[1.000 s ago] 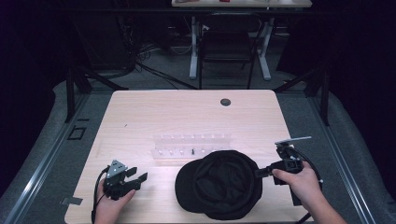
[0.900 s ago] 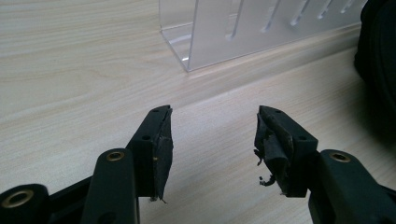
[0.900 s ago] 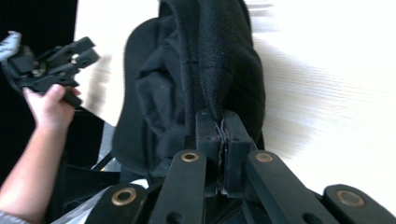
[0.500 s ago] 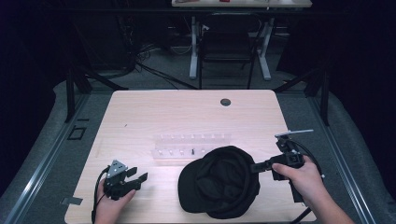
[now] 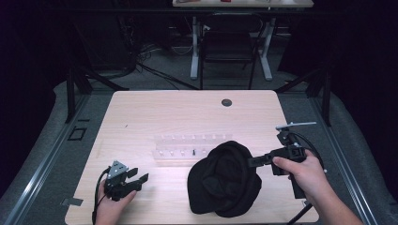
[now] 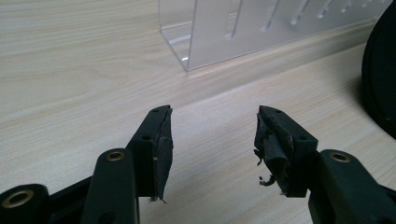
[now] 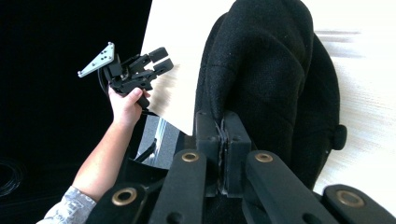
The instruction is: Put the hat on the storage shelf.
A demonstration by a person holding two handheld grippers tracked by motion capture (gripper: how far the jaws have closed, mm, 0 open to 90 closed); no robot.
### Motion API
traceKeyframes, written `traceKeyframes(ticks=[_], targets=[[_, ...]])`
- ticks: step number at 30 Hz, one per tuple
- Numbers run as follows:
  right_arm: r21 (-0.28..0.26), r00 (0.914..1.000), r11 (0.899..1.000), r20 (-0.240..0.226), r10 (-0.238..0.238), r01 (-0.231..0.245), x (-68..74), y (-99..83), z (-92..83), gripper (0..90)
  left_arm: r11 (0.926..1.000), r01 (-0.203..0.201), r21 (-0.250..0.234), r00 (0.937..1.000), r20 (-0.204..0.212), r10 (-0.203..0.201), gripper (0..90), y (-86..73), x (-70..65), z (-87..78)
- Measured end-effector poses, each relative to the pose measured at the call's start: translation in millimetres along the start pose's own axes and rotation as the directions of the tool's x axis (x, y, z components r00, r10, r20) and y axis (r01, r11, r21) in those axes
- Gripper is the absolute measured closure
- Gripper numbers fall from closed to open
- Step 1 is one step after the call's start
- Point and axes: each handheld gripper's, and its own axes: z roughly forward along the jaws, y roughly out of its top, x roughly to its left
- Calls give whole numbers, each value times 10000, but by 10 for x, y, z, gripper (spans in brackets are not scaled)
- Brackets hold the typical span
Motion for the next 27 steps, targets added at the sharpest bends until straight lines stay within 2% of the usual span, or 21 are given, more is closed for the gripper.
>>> traceKeyframes(ticks=[8,16,27], targets=[[-173,9991,9999,-423,2,-10,122,44,-106,884,10000,-8,5,10000,-4,8,461,0,-3,0],[-431,9986,9991,-523,-73,51,232,90,-239,884,10000,-4,18,10000,0,4,461,0,0,3],[-840,9980,9965,-634,-5,-49,272,152,-443,885,10000,-15,41,10000,-24,15,461,2,-2,0]])
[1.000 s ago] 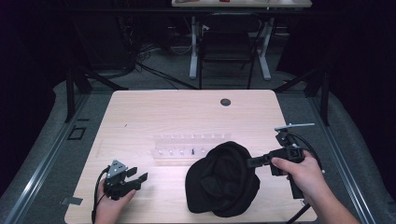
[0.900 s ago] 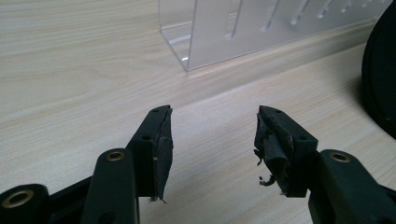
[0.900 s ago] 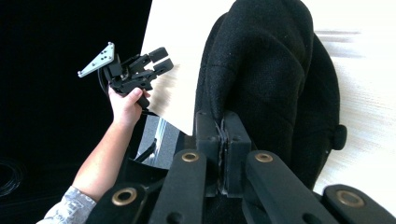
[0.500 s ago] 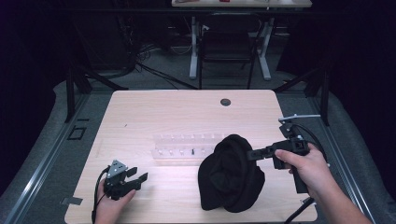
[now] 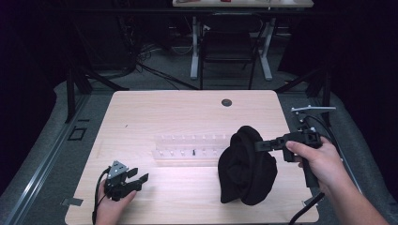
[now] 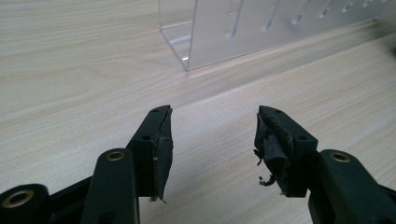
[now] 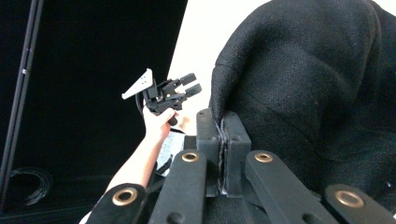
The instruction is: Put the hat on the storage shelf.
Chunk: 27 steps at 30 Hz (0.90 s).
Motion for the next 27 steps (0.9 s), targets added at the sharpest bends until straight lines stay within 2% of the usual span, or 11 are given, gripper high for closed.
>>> traceKeyframes(ticks=[10,27], targets=[[-314,9995,9995,-311,66,-76,71,73,-79,885,10000,-3,-2,10000,6,3,461,0,-1,1],[-626,9973,9971,-566,-458,423,319,212,-124,885,10000,-13,-18,10000,26,13,462,3,8,-5]])
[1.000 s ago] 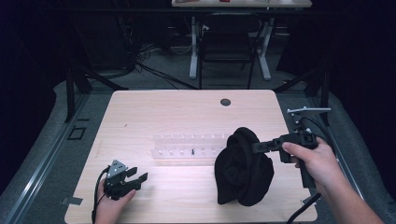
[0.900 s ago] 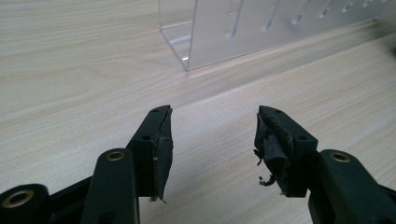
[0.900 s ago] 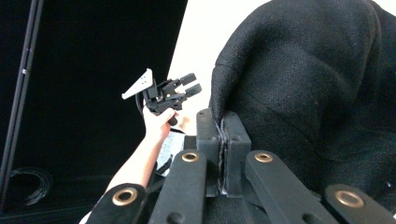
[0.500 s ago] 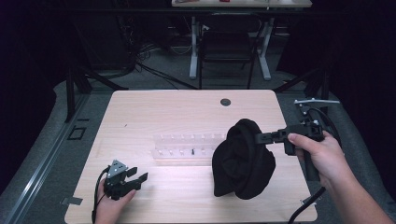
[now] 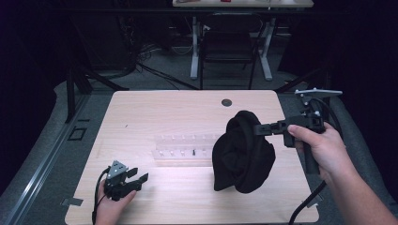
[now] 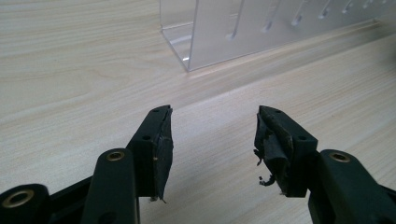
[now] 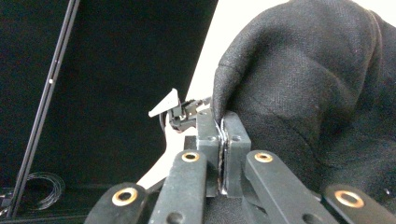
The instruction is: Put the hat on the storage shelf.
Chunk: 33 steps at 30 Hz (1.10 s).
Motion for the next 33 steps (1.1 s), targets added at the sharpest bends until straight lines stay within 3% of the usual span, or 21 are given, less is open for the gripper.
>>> traceKeyframes(ticks=[17,33], targets=[[-280,9992,9990,-179,-358,353,221,245,162,884,10000,-17,-33,10000,28,17,462,6,7,-8],[-470,9994,9983,-83,-341,337,247,484,412,885,10000,3,-95,10000,12,-3,452,7,15,-8]])
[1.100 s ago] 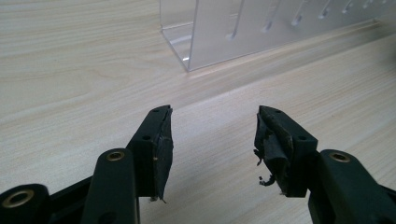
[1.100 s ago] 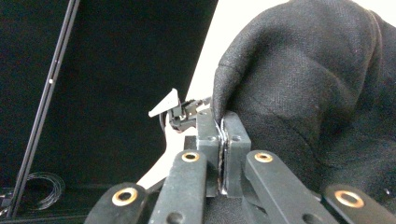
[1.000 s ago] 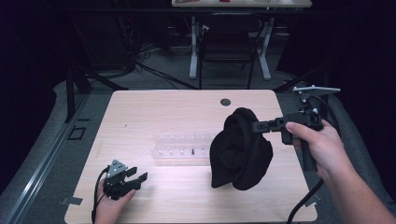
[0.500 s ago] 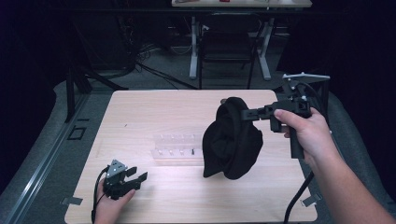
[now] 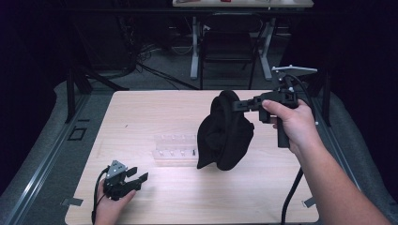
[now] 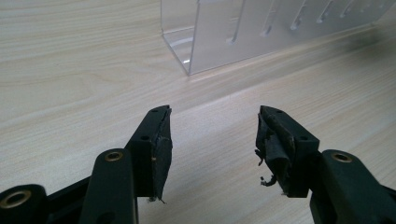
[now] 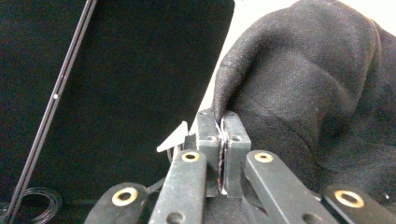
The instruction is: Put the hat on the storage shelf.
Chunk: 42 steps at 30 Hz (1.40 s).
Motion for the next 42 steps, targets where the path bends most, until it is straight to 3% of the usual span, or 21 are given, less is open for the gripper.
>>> traceKeyframes(ticks=[19,42], targets=[[-240,9999,9997,80,70,-68,-97,205,217,885,10000,45,-70,10000,-4,-45,443,5,18,5],[-407,9992,9990,361,-172,186,-160,334,410,884,10000,-12,-89,10000,87,13,442,17,7,9]])
